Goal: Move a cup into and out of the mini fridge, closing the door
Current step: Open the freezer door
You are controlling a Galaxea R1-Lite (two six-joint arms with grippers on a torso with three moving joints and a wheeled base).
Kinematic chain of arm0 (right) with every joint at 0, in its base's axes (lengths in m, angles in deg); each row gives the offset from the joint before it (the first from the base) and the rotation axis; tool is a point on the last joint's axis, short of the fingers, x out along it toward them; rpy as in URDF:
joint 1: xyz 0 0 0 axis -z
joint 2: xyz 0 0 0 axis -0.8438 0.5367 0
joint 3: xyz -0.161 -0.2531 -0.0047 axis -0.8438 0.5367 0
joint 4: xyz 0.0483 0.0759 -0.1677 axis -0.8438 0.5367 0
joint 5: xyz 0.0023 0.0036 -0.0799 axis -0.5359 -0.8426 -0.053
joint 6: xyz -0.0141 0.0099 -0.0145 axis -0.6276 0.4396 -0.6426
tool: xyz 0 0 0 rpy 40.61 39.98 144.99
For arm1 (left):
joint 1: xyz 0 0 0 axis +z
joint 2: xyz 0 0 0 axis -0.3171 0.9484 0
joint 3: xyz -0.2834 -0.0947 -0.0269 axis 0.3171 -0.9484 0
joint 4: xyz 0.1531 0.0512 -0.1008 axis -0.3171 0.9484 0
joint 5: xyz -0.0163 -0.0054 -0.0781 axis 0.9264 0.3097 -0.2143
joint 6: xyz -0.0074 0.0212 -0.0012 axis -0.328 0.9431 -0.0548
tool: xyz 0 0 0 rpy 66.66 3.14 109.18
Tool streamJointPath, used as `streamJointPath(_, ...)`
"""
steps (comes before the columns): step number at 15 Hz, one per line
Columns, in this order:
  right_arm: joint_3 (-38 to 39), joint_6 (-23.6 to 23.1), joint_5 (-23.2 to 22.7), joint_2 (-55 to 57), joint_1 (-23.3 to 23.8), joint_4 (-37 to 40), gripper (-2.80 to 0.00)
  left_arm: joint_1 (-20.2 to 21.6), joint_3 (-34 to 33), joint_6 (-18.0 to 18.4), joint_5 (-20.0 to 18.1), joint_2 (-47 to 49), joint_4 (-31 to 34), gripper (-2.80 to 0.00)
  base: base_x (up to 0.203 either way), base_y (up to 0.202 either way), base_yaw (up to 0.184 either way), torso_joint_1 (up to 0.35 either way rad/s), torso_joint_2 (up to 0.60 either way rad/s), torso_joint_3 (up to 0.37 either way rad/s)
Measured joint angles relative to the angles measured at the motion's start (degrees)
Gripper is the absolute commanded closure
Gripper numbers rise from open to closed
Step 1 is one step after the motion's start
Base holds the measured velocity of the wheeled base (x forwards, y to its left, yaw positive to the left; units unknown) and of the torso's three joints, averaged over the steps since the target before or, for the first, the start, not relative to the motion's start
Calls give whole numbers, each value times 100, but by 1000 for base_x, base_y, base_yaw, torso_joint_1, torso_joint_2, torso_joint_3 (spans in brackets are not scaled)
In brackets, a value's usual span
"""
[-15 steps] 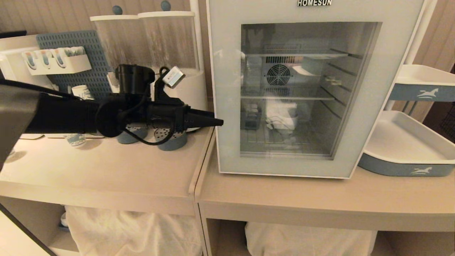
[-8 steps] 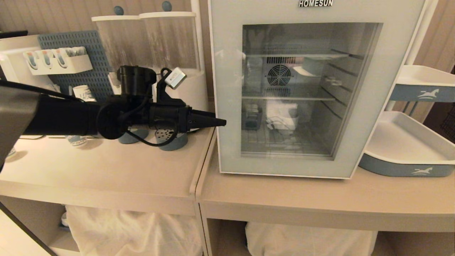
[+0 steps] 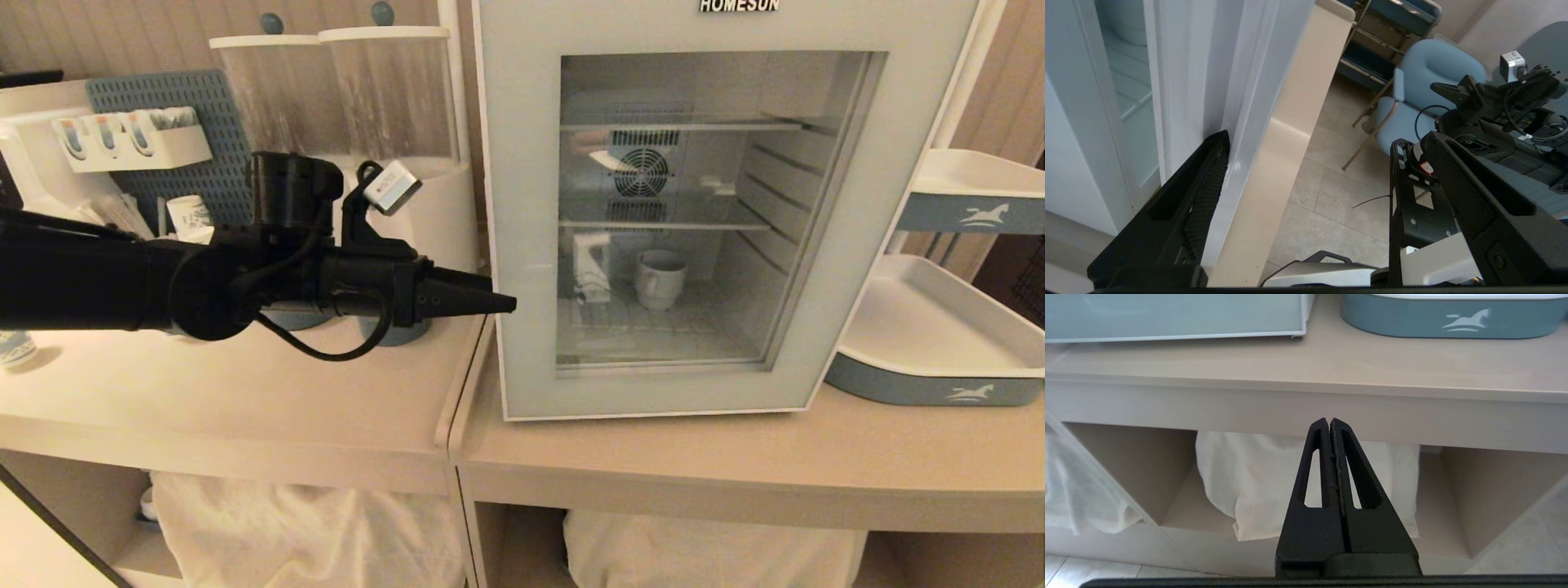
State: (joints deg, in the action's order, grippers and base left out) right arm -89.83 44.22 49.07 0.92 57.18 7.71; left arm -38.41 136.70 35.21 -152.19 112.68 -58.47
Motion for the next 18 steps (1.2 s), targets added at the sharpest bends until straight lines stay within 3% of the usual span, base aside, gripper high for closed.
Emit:
streamJointPath(6, -2, 24, 0, 0, 3, -5, 0, -447, -631, -63, 71, -805, 6, -280, 0, 0, 0, 0, 0, 0)
streamJointPath(9, -4, 52, 13, 0, 7, -7, 0, -901, -808, -111, 473, -1145, 31, -280, 0, 0, 0, 0, 0, 0)
streamJointPath(14, -2, 71, 20, 1, 3, -5, 0, -2501, -1106, -457, 1410, -1765, -4, -280, 0, 0, 0, 0, 0, 0)
streamJointPath(16, -2, 78, 17, 0, 8, -7, 0, -2682, -1176, -572, 1608, -1909, -2, -280, 0, 0, 0, 0, 0, 0)
streamJointPath(18, -2, 71, 22, 0, 6, -7, 0, -3173, -1267, -861, 1866, -2093, -26, -280, 0, 0, 0, 0, 0, 0)
